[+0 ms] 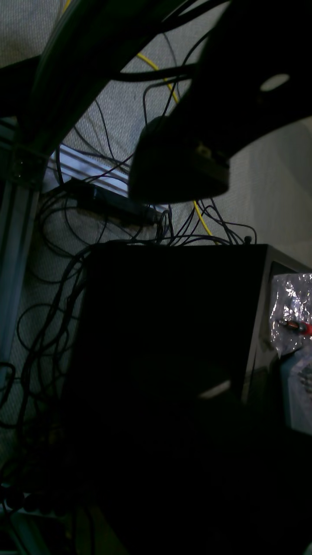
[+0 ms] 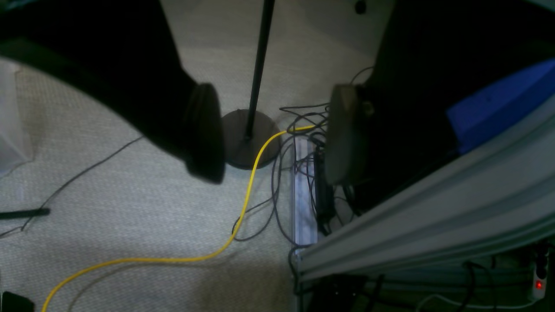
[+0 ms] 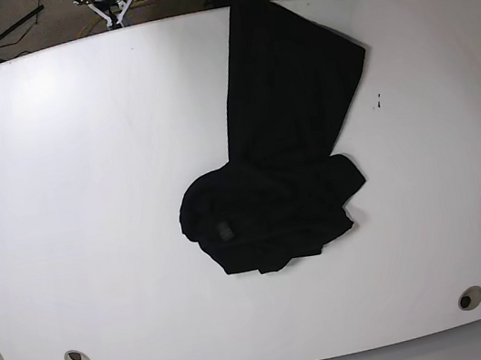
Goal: Fold the T-shirt properly
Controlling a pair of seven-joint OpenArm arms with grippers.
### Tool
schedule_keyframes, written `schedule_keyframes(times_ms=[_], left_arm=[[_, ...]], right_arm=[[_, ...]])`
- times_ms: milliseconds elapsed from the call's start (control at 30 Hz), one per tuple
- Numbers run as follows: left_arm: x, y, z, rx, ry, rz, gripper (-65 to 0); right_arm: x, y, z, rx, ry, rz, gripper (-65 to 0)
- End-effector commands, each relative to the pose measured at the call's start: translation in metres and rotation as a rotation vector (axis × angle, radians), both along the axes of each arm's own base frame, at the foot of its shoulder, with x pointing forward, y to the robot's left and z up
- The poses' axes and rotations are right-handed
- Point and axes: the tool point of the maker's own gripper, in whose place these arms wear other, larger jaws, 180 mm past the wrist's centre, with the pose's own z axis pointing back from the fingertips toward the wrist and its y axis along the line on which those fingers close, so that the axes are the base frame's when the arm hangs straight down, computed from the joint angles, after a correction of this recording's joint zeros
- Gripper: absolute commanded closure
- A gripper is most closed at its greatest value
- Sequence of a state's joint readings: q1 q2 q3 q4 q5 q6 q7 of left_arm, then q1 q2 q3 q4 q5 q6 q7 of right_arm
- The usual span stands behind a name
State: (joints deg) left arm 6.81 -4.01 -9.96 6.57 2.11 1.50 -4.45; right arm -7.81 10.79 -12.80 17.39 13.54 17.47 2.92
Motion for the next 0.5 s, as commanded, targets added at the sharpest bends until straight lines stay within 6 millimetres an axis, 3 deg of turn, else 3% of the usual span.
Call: schedule_keyframes(times_ms=[0, 33, 467], left_arm=[[0.001, 0.008, 0.001, 0.019, -0.012, -0.002, -50.0], [-0.003, -0.011, -0.001, -0.012, -0.009, 0.009, -49.3], [-0.005, -0.011, 0.000, -0.011, -0.014, 0.006, -49.3]], right_arm=[[-0.002, -0.001, 0.002, 0.023, -0.014, -0.012, -34.7], [0.005, 0.011, -0.001, 0.015, -0.005, -0.014, -34.6], [0.002, 0.012, -0.001, 0.017, -0.005, -0.012, -34.4]])
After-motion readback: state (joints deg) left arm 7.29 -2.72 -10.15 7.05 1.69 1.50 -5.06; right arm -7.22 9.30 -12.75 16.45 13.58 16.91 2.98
